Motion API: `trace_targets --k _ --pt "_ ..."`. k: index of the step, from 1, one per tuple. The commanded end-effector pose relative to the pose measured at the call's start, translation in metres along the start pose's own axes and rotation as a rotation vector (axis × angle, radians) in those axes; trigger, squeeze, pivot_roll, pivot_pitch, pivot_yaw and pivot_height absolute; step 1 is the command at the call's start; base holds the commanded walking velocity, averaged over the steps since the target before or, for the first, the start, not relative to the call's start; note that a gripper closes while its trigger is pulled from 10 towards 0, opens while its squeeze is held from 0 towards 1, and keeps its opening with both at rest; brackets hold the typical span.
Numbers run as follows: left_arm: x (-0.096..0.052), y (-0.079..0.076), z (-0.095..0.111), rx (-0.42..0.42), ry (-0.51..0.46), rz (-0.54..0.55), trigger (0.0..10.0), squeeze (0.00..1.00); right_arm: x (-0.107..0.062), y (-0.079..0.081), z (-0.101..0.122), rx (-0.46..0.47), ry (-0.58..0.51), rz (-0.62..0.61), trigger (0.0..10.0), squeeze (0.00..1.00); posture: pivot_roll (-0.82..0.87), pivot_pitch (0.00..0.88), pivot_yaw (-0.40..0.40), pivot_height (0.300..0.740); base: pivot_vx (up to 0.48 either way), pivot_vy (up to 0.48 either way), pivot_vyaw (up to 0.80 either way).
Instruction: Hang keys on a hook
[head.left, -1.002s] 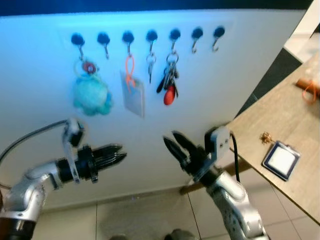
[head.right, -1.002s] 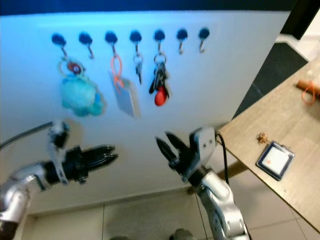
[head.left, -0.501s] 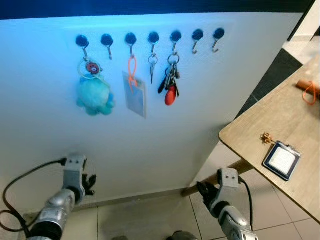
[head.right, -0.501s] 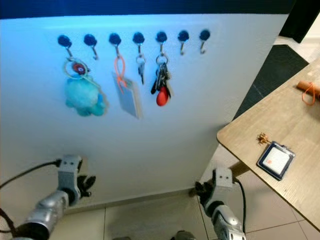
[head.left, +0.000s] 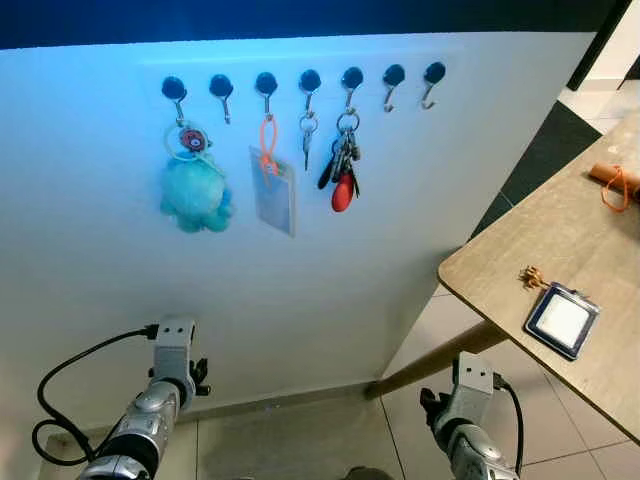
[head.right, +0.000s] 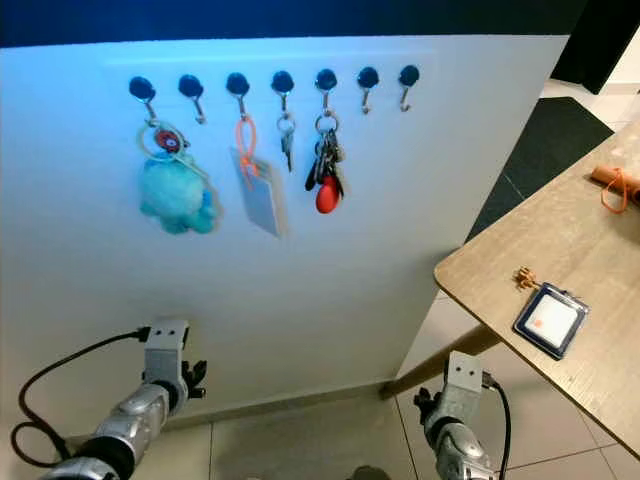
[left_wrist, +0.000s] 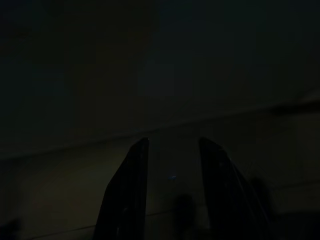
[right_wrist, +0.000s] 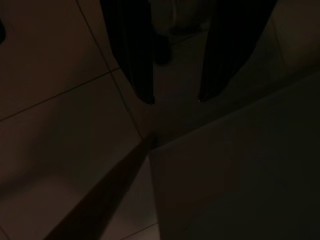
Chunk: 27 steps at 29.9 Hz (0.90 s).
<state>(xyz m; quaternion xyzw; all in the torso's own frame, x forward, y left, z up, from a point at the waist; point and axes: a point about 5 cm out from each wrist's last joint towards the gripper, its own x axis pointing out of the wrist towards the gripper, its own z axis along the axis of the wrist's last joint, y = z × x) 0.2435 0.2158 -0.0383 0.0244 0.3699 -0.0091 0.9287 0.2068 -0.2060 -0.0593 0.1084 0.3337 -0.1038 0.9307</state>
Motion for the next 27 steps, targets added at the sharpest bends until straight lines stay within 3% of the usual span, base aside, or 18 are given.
trace_targets --k 1,8,14,22,27 --pt "0.001 -0.004 -0.003 0.023 0.012 -0.001 10.0 0.0 -0.001 -0.005 -0.002 0.003 0.002 -0.023 10.0 0.0 0.01 0.024 -0.005 0.74 0.0 0.0 0.0" --pt "0.001 -0.006 -0.007 0.071 0.022 -0.009 10.0 0.0 -0.003 -0.005 -0.012 0.018 0.032 -0.005 10.0 0.0 0.02 0.02 0.001 0.74 0.0 0.0 0.0" --pt "0.001 -0.012 -0.012 0.082 0.036 -0.038 10.0 0.0 -0.003 0.001 -0.019 0.104 0.055 0.022 10.0 0.0 0.02 0.015 -0.002 0.74 0.0 0.0 0.0" --pt "0.0 -0.014 -0.017 0.079 0.048 -0.064 10.0 0.0 -0.003 0.004 -0.019 0.063 0.055 0.048 10.0 0.0 0.02 0.009 -0.002 0.74 0.0 0.0 0.0" --pt "0.0 -0.011 -0.019 0.08 0.046 -0.019 10.0 0.0 -0.003 -0.001 -0.018 0.032 0.056 0.008 10.0 0.0 0.02 0.005 -0.003 0.74 0.0 0.0 0.0"
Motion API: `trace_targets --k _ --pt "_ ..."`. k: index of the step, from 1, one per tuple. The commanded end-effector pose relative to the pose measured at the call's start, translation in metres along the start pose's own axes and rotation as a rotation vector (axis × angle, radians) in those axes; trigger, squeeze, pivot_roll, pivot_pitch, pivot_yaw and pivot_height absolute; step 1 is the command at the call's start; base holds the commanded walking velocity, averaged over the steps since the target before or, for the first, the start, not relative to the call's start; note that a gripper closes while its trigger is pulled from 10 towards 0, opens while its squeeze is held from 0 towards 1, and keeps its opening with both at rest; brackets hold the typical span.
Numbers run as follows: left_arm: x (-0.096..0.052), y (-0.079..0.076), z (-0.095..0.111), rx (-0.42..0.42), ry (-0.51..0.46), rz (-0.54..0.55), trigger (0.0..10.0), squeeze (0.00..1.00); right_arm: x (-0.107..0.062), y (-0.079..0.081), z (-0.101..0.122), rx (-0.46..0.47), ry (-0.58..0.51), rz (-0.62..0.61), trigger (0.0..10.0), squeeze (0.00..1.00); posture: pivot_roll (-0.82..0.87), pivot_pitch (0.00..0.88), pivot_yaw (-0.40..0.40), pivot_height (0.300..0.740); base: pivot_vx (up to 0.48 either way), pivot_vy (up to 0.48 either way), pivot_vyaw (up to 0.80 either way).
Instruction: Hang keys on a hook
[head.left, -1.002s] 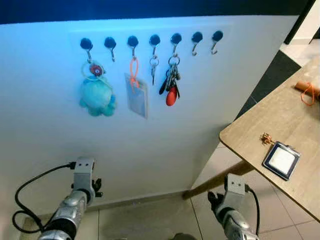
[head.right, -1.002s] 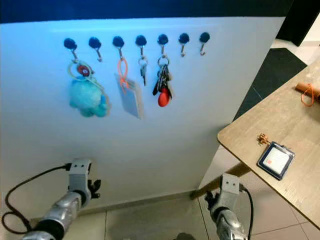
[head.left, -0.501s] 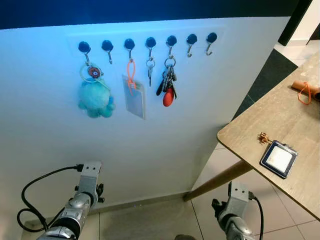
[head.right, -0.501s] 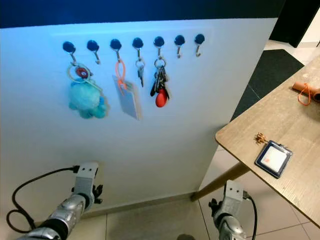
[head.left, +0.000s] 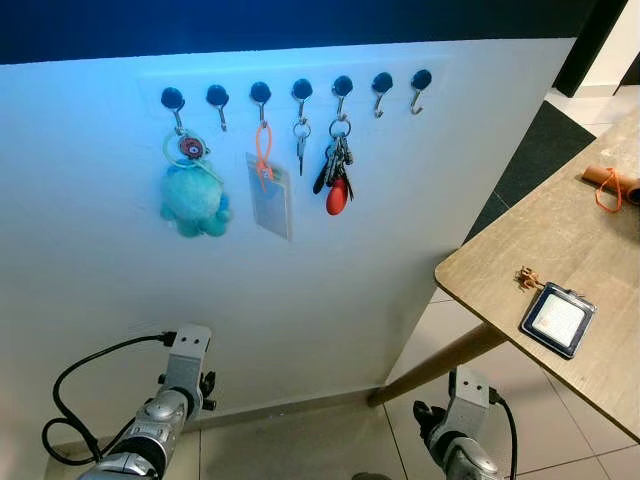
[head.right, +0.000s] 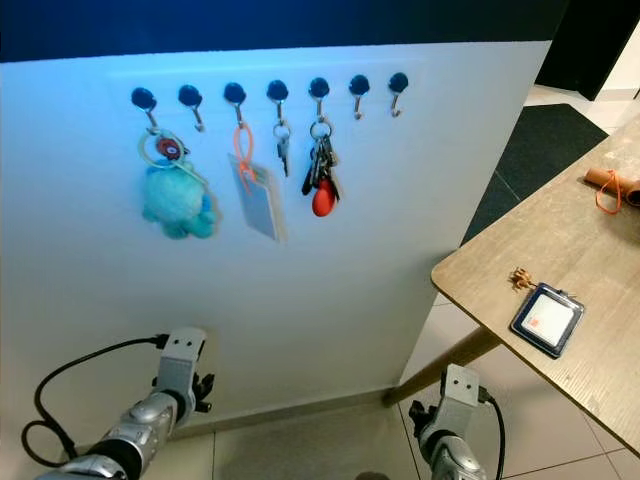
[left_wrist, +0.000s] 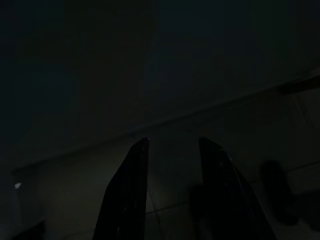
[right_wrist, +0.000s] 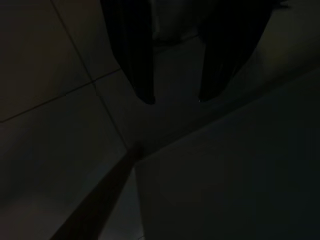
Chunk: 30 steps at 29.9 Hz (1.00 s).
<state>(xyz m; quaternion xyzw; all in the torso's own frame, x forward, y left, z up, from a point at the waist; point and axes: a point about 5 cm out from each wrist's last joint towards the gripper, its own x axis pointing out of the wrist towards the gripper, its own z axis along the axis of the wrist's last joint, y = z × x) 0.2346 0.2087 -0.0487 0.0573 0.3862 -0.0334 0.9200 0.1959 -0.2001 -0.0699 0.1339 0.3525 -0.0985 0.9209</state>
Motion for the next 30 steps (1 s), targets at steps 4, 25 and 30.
trace_targets --k 4,25,30 --pt "-0.001 -0.002 -0.01 0.001 0.021 0.017 10.0 0.0 -0.002 -0.006 -0.006 -0.025 0.027 -0.02 10.0 0.0 0.02 0.0 -0.004 0.74 0.0 0.0 0.0" --pt "0.001 -0.009 0.0 0.036 -0.032 0.004 10.0 0.0 -0.004 -0.005 -0.012 -0.079 0.049 -0.01 10.0 0.0 0.0 0.0 0.003 0.74 0.0 0.0 0.0" --pt "0.001 -0.011 0.0 0.036 -0.031 -0.007 10.0 0.0 -0.005 -0.004 -0.016 -0.081 0.073 0.002 10.0 0.0 0.0 0.0 0.002 0.74 0.0 0.0 0.0"
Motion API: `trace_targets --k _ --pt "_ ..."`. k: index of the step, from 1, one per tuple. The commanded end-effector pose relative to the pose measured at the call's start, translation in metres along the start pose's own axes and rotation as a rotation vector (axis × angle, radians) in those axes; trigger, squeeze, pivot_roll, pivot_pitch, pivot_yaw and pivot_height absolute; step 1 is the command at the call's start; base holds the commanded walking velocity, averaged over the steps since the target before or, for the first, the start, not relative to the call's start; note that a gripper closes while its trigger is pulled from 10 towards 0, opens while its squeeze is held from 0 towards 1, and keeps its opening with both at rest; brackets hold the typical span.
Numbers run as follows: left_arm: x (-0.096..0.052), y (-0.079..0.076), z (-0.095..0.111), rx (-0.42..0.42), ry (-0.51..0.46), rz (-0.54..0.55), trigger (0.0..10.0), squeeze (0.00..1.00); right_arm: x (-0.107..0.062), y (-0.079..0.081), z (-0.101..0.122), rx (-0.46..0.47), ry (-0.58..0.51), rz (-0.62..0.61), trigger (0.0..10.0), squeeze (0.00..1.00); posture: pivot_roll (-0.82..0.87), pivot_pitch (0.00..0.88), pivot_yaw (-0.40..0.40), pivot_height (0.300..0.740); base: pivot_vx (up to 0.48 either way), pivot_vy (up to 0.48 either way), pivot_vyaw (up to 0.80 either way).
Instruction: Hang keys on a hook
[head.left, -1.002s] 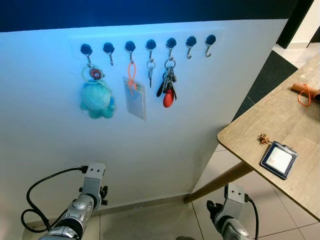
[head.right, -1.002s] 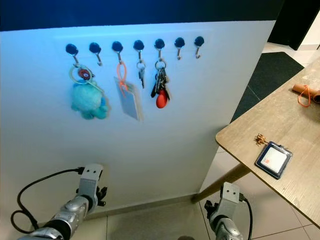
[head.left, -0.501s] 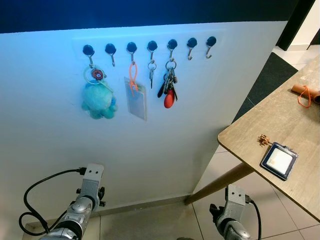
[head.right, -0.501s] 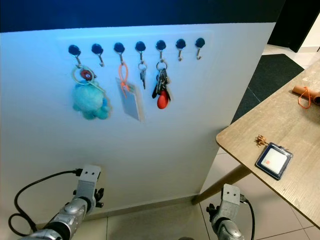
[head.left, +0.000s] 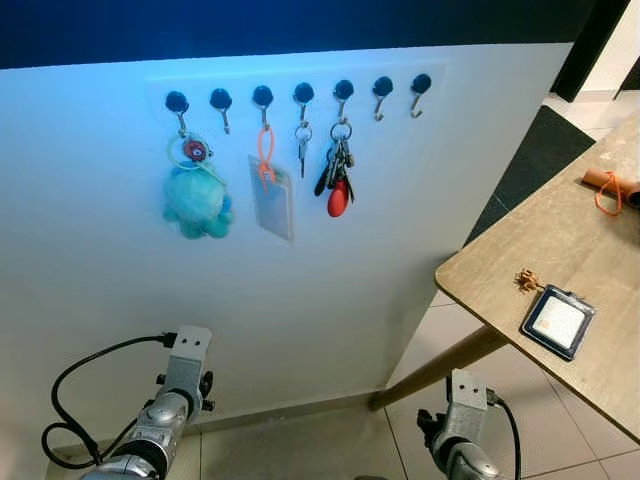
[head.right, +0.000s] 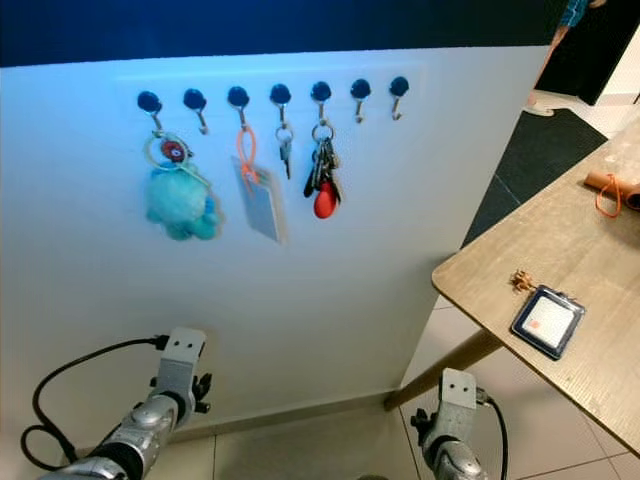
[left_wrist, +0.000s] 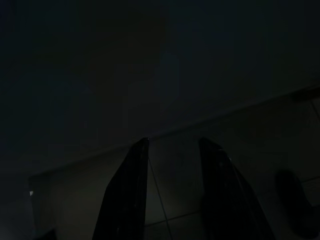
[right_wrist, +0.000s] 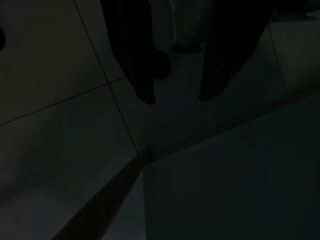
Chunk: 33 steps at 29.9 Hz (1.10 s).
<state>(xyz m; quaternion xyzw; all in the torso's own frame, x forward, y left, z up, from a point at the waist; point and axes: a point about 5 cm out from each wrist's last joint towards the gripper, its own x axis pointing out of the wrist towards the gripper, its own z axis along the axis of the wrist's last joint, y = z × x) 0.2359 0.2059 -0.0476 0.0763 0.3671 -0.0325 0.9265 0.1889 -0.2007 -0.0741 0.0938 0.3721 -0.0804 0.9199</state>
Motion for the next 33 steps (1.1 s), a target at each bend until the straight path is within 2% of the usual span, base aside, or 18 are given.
trace_targets --k 1,2,3,4,5,7,8,9,10,11,12,13,15,16,17,18,33 --pt "0.001 -0.008 -0.002 0.0 0.007 -0.026 10.0 0.0 -0.002 0.0 -0.009 0.009 0.039 0.004 10.0 0.0 0.0 0.0 0.002 0.74 0.0 0.0 0.0" --pt "0.001 -0.009 -0.002 -0.008 0.006 -0.034 4.2 0.0 -0.002 0.0 -0.01 0.008 0.051 0.007 10.0 0.0 0.0 0.0 0.002 0.74 0.0 0.0 0.0" --pt "0.001 -0.01 -0.003 -0.012 0.008 -0.04 0.0 0.0 -0.003 -0.001 -0.012 0.005 0.062 0.005 2.5 0.0 0.0 0.0 0.001 0.74 0.0 0.0 0.0" --pt "0.001 -0.01 -0.003 -0.012 0.008 -0.04 0.0 0.0 -0.003 -0.001 -0.012 0.005 0.062 0.005 2.5 0.0 0.0 0.0 0.001 0.74 0.0 0.0 0.0" --pt "0.001 -0.01 -0.003 -0.015 0.009 -0.042 0.0 0.0 -0.003 -0.002 -0.013 0.01 0.068 0.001 0.0 0.0 0.0 0.0 0.0 0.74 0.0 0.0 0.0" --pt "0.001 -0.01 -0.003 -0.018 0.015 -0.037 0.0 0.0 -0.004 -0.003 -0.014 0.023 0.071 -0.006 0.0 0.0 0.0 0.0 -0.001 0.74 0.0 0.0 0.0" --pt "0.001 -0.009 -0.005 -0.013 0.023 -0.028 4.2 0.0 -0.004 -0.004 -0.015 0.022 0.076 -0.007 0.0 0.0 0.0 0.0 -0.002 0.74 0.0 0.0 0.0" --pt "0.001 -0.009 -0.005 -0.013 0.023 -0.028 4.2 0.0 -0.004 -0.004 -0.015 0.022 0.076 -0.007 0.0 0.0 0.0 0.0 -0.002 0.74 0.0 0.0 0.0" --pt "0.0 -0.008 -0.006 -0.004 0.034 -0.016 10.0 0.0 -0.005 -0.006 -0.017 0.008 0.089 -0.017 1.3 0.0 0.0 0.0 -0.002 0.74 0.0 0.0 0.0" --pt "0.0 -0.008 -0.006 -0.004 0.034 -0.016 10.0 0.0 -0.005 -0.006 -0.017 0.008 0.089 -0.017 1.3 0.0 0.0 0.0 -0.002 0.74 0.0 0.0 0.0" --pt "0.0 -0.008 -0.007 -0.002 0.039 -0.014 10.0 0.0 -0.005 -0.007 -0.018 -0.004 0.097 -0.028 3.2 0.0 0.0 0.0 -0.003 0.74 0.0 0.0 0.0" --pt "0.0 -0.008 -0.007 -0.005 0.041 -0.015 10.0 0.0 -0.005 -0.008 -0.018 -0.01 0.101 -0.035 10.0 0.0 0.0 0.0 -0.003 0.74 0.0 0.0 0.0" --pt "0.0 -0.009 -0.008 -0.008 0.041 -0.023 10.0 0.0 -0.005 -0.009 -0.019 0.01 0.101 -0.034 10.0 0.0 0.0 0.0 -0.003 0.74 0.0 0.0 0.0" --pt "0.0 -0.009 -0.008 -0.012 0.041 -0.03 10.0 0.09 -0.005 -0.008 -0.019 0.018 0.099 -0.027 10.0 0.05 0.0 0.0 -0.004 0.74 0.0 0.0 0.0" --pt "0.0 -0.009 -0.008 -0.013 0.04 -0.033 10.0 0.46 -0.005 -0.008 -0.018 0.021 0.099 -0.024 10.0 0.4 0.0 0.0 -0.004 0.74 0.0 0.0 0.0" --pt "0.0 -0.01 -0.008 -0.013 0.038 -0.036 10.0 1.0 -0.005 -0.008 -0.018 0.022 0.098 -0.023 10.0 1.0 0.0 0.0 -0.004 0.74 0.0 0.0 0.0" --pt "0.0 -0.011 -0.007 0.001 0.026 -0.044 10.0 1.0 -0.005 -0.006 -0.019 0.02 0.104 -0.017 10.0 1.0 0.01 0.002 -0.005 0.74 0.0 0.0 0.0"
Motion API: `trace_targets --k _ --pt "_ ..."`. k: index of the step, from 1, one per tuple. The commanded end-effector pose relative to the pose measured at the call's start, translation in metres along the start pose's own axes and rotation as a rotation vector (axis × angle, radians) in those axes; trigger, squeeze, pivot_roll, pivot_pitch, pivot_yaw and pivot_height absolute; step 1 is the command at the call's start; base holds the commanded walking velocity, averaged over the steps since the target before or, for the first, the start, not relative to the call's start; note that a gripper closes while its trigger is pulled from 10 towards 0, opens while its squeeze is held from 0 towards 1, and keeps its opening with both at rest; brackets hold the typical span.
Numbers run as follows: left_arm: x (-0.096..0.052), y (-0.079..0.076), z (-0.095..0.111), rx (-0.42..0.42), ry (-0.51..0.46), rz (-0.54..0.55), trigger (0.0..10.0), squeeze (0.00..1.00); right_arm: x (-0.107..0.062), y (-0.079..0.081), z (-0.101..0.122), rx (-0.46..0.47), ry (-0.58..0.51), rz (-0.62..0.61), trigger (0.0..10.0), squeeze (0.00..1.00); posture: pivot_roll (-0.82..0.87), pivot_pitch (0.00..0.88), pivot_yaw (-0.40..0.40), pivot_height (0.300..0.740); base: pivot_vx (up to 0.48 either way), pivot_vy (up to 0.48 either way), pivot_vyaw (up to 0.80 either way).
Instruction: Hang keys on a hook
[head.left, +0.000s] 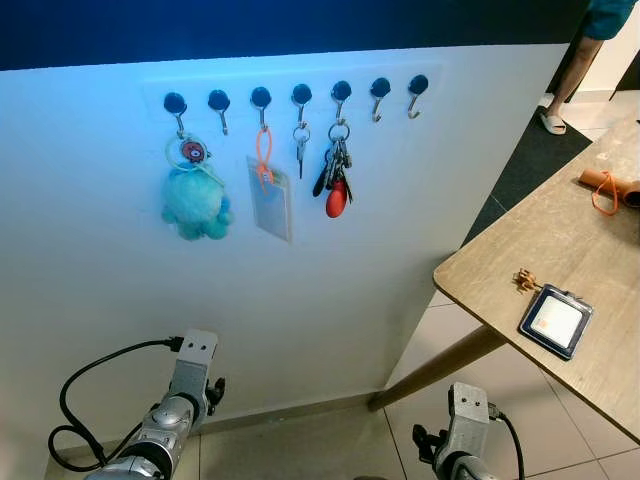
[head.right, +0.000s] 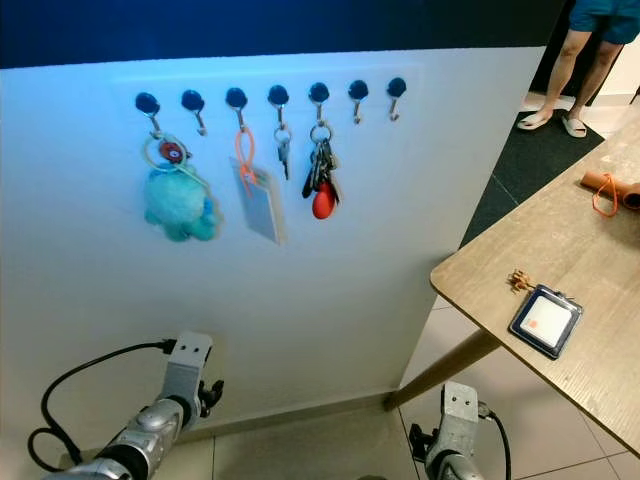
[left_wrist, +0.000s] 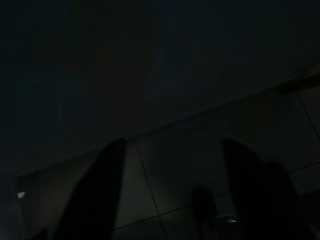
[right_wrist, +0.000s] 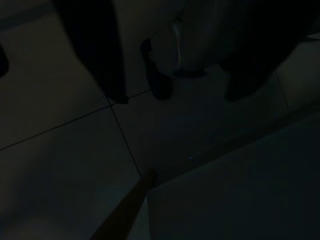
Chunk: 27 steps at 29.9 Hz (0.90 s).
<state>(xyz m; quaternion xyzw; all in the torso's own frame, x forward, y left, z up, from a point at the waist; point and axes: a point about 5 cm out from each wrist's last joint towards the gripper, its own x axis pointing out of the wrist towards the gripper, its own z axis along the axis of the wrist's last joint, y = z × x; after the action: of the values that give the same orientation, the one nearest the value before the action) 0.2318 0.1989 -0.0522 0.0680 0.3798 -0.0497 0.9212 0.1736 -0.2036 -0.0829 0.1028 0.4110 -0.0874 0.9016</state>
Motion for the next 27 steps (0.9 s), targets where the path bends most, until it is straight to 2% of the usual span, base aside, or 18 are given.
trace_targets --k 1,2,3,4,5,6,7,15,18,19,20,22,27 --pt "-0.0001 -0.0028 -0.0022 0.005 0.002 -0.001 10.0 1.0 -0.0001 0.0013 -0.0033 -0.004 0.021 -0.005 10.0 1.0 0.01 0.004 -0.005 0.74 0.0 0.0 0.0" --pt "-0.0001 -0.0028 -0.0022 0.005 0.002 -0.001 10.0 1.0 -0.0001 0.0013 -0.0033 -0.004 0.021 -0.005 10.0 1.0 0.01 0.004 -0.005 0.74 0.0 0.0 0.0" --pt "-0.0003 -0.0027 -0.0027 0.001 0.003 0.0 10.0 0.57 -0.0002 0.0019 -0.0041 -0.009 0.025 -0.002 10.0 0.57 0.01 0.005 -0.006 0.74 0.0 0.0 0.0" --pt "-0.0004 -0.0027 -0.0032 -0.005 0.004 -0.001 10.0 0.57 -0.0003 0.0025 -0.005 -0.016 0.029 0.001 10.0 0.57 0.01 0.007 -0.008 0.74 0.0 0.0 0.0" --pt "-0.0005 -0.0029 -0.0037 -0.01 0.004 -0.004 3.2 0.0 -0.0005 0.003 -0.0058 -0.003 0.03 0.006 8.9 0.0 0.01 0.01 -0.01 0.74 0.0 0.0 0.0" --pt "-0.0005 -0.0029 -0.0037 -0.01 0.004 -0.004 3.2 0.0 -0.0005 0.003 -0.0058 -0.003 0.03 0.006 8.9 0.0 0.01 0.01 -0.01 0.74 0.0 0.0 0.0" --pt "-0.0007 -0.0029 -0.0036 -0.024 -0.002 -0.007 0.0 0.0 -0.0006 0.003 -0.0061 0.007 0.029 0.006 0.0 0.0 0.01 0.01 -0.01 0.74 0.0 0.0 0.0" --pt "-0.0009 -0.0007 -0.0027 -0.046 -0.01 0.001 0.0 0.0 -0.0005 0.0018 -0.0053 0.019 0.028 0.002 0.0 0.0 0.01 0.014 -0.008 0.74 0.0 0.0 0.0" --pt "-0.0007 -0.0002 -0.0018 -0.03 -0.01 0.009 0.0 0.0 -0.0004 0.0014 -0.0052 0.012 0.03 -0.004 0.0 0.0 0.02 0.015 -0.007 0.74 0.0 0.0 0.0" --pt "-0.0006 -0.0003 -0.0015 -0.023 -0.01 0.01 0.1 0.0 -0.0004 0.0013 -0.0053 0.008 0.031 -0.007 0.3 0.0 0.02 0.015 -0.007 0.74 0.0 0.0 0.0" --pt "-0.0004 -0.0002 -0.0008 -0.018 -0.014 0.013 10.0 0.0 -0.0003 0.0015 -0.0054 0.003 0.032 -0.012 10.0 0.0 0.01 0.014 0.0 0.74 0.0 0.0 0.0" --pt "-0.0004 -0.0002 -0.0001 -0.013 -0.018 0.015 10.0 0.0 -0.0003 0.0017 -0.0054 0.002 0.032 -0.014 10.0 0.0 0.01 0.015 0.003 0.74 0.0 0.0 0.0" --pt "-0.0001 -0.0026 0.0016 -0.011 -0.034 -0.001 10.0 0.0 -0.0005 0.0045 -0.0042 0.069 -0.001 0.007 10.0 0.0 0.02 0.017 0.003 0.74 0.0 0.0 0.0"
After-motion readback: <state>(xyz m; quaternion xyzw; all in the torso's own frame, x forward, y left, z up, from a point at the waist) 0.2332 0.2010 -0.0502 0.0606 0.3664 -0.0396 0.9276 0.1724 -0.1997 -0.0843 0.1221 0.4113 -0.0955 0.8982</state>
